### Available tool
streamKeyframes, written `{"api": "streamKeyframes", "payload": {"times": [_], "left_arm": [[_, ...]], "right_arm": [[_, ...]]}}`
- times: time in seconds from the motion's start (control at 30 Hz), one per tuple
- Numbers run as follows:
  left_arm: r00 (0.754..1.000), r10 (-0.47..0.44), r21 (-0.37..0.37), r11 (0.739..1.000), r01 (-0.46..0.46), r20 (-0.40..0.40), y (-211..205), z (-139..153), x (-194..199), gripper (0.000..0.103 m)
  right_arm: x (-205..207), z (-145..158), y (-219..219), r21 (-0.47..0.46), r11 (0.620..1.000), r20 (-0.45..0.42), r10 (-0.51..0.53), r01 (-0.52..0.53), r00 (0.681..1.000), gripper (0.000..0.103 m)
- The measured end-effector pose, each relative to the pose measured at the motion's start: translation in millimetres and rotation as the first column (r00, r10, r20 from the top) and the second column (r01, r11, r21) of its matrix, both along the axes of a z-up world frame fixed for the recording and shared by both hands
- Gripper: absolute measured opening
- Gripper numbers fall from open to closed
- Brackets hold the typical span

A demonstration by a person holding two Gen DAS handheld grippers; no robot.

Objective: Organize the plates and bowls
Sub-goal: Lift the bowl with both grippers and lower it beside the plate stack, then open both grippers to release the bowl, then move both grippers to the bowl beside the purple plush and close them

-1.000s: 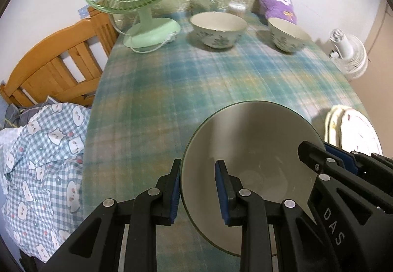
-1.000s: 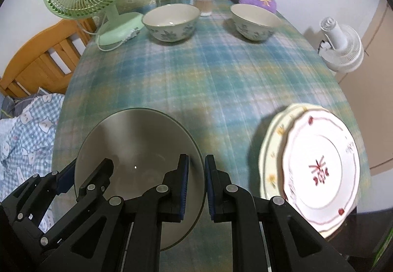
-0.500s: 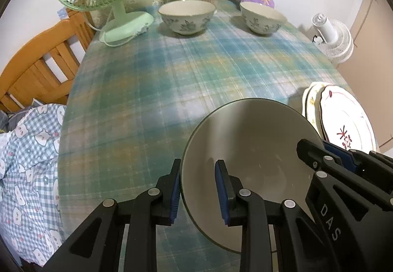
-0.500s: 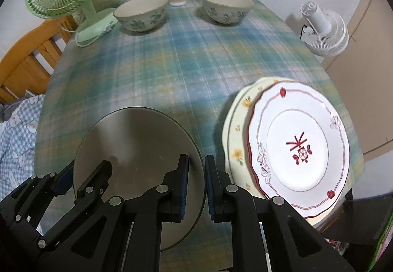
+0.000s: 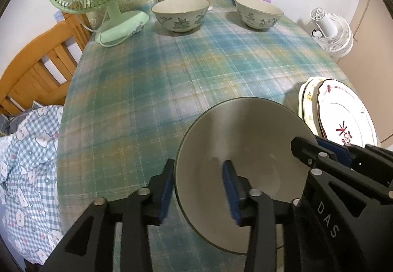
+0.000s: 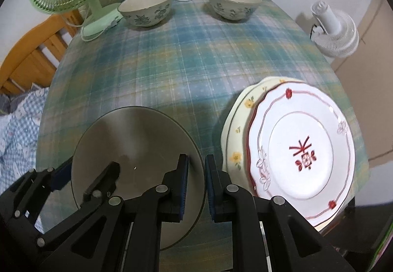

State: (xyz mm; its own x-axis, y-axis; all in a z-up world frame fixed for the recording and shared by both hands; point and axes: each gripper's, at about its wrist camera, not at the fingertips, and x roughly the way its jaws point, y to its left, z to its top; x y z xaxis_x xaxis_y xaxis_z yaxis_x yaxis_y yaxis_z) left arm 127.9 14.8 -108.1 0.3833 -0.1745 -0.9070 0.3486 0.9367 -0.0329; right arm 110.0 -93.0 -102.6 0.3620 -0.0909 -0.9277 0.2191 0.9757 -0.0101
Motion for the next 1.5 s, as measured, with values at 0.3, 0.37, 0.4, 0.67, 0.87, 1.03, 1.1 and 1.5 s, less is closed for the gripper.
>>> {"api": "streamKeyframes", "payload": {"times": [0.3,0.37,0.4,0.67,0.87,1.03,1.1,1.5], "left_arm": [[0.998,0.043,-0.001,0.999,-0.043,0.049,-1,26,6,0.077],[0.997,0.056,-0.010,0.998,-0.055,0.060,-3,34,9,0.079],[0.996,0.061,-0.012,0.998,-0.060,0.068,-4,37,10,0.080],[0.989,0.104,-0.036,0.994,-0.101,0.107,-25,67,26,0.081],[0.971,0.156,-0.054,0.987,-0.148,0.181,-42,95,45,0.081],[0.960,0.196,-0.058,0.980,-0.188,0.200,-58,107,65,0.081],[0.953,0.209,-0.051,0.978,-0.202,0.219,-68,111,72,0.081],[0.930,0.261,-0.060,0.965,-0.254,0.260,-129,110,133,0.081]], "right_arm": [[4,27,-18,0.060,0.998,0.046,0.007,-0.010,0.999,0.061],[8,34,-21,0.062,0.998,0.057,0.016,-0.020,0.998,0.061],[10,40,-23,0.062,0.998,0.066,0.023,-0.027,0.998,0.061],[28,77,-42,0.057,0.996,0.131,0.063,-0.071,0.989,0.062],[52,105,-66,0.057,0.993,0.209,0.086,-0.100,0.974,0.062],[78,117,-83,0.051,0.989,0.231,0.122,-0.138,0.965,0.061],[90,119,-93,0.060,0.986,0.238,0.134,-0.153,0.962,0.061],[149,121,-155,0.009,0.984,0.304,0.168,-0.179,0.938,0.061]]}}
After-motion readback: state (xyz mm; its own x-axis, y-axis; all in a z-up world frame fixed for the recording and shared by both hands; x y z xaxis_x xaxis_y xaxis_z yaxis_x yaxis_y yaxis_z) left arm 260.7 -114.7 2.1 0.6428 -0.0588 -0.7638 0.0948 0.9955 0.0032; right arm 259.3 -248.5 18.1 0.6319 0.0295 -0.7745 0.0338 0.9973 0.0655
